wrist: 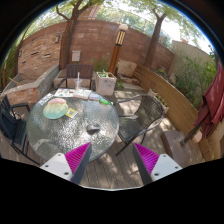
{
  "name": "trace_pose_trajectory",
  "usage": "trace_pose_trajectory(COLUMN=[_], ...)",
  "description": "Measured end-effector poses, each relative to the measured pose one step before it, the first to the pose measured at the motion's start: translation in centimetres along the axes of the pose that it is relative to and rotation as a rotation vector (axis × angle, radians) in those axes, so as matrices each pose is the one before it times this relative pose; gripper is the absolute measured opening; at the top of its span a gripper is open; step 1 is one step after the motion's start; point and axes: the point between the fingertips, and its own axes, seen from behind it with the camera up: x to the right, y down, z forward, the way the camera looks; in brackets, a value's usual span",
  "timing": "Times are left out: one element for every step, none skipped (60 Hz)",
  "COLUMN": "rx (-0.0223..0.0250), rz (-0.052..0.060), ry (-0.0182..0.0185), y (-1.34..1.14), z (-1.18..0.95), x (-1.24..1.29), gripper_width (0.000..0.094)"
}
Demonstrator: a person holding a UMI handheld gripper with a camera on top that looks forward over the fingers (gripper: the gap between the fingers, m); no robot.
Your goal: Arrange mouse
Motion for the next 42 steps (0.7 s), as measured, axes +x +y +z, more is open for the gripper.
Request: trace_pose_trajectory(rx=[-0.00150, -0.00133, -0.00208, -0.00267, -0.00353, -0.00354, -0.00347, -0.00382, -0.00386, -0.00281, -0.00217, -0.00200, -0.00288, -0.00299, -0.00175, -0.00072, -0.00055, -0.00092, -0.00108, -0.00108, -0.00062, 0.00085, 0.00204, 0.00421, 0.00545, 0.00635, 0.00653, 0.00554, 0.00378, 0.00376, 0.00539, 0.00814, 0.00943, 0.00936, 0.00716, 0.00473, 0.00369, 0.00385, 0.00539, 0.00620, 0.00611, 0.00522], rz=[0.0012, 0.0012, 0.0014, 0.0007, 0.0006, 0.0008, 0.0017, 0.0009, 0.0016, 0.0024, 0.0028, 0.0030, 0.0027, 0.0028, 0.0025, 0.0024, 0.0021, 0.0021, 0.0020, 0.0009, 0.0004, 0.0002, 0.0006, 0.0013, 0.0013, 0.0000, -0.0003, -0.0001, 0.0005, 0.0013, 0.0020, 0.0023, 0.0013, 0.0002, -0.0011, -0.0013, -0.0013, -0.0014, -0.0013, -0.0015, -0.0019, -0.0019], ry=[-0.00127, -0.00107, -0.00070, -0.00107, -0.00144, -0.00185, -0.00281, -0.00172, -0.00189, -0.00241, -0.00308, -0.00357, -0.00406, -0.00425, -0.00446, -0.00475, -0.00427, -0.00369, -0.00482, -0.00621, -0.00736, -0.00825, -0.00942, -0.01082, -0.01289, -0.01409, -0.01464, -0.01357, -0.01162, -0.00983, -0.00929, -0.01034, -0.01144, -0.01040, -0.00605, -0.00552, -0.00443, -0.00567, -0.00648, -0.00638, -0.00606, -0.00565], y=[0.045, 0.041, 0.084, 0.112, 0.151, 0.203, 0.373, 0.306, 0.346, 0.312, 0.287, 0.343, 0.350, 0.374, 0.364, 0.314, 0.383, 0.400, 0.440, 0.431, 0.392, 0.364, 0.315, 0.247, 0.202, 0.149, 0.149, 0.129, 0.171, 0.142, 0.024, -0.046, -0.095, -0.064, 0.000, -0.023, -0.035, -0.106, -0.192, -0.248, -0.225, -0.211], z=[0.031, 0.056, 0.065, 0.116, 0.133, 0.190, 0.129, 0.291, 0.303, 0.309, 0.306, 0.378, 0.322, 0.362, 0.406, 0.410, 0.445, 0.503, 0.536, 0.582, 0.616, 0.701, 0.713, 0.794, 0.784, 0.774, 0.913, 0.952, 0.941, 0.991, 0.942, 0.950, 0.995, 1.082, 0.851, 1.066, 1.043, 1.017, 0.995, 0.948, 0.910, 0.871], x=[-0.019, -0.009, -0.005, 0.011, 0.012, -0.020, 0.007, 0.000, 0.010, -0.045, -0.044, -0.108, -0.046, -0.100, -0.105, -0.156, -0.103, -0.188, -0.229, -0.289, -0.328, -0.403, -0.436, -0.472, -0.537, -0.548, -0.530, -0.518, -0.478, -0.426, -0.401, -0.399, -0.364, -0.322, -0.386, -0.124, -0.131, -0.110, -0.122, -0.153, -0.085, -0.042], gripper_width=[0.0848, 0.0847, 0.0847, 0.0847, 0.0847, 0.0847, 0.0846, 0.0847, 0.0849, 0.0850, 0.0849, 0.0847, 0.0848, 0.0849, 0.0850, 0.0849, 0.0850, 0.0848, 0.0848, 0.0847, 0.0847, 0.0850, 0.0849, 0.0850, 0.0849, 0.0851, 0.0849, 0.0850, 0.0852, 0.0854, 0.0857, 0.0860, 0.0866, 0.0856, 0.0854, 0.0854, 0.0851, 0.0850, 0.0849, 0.0851, 0.0850, 0.0849])
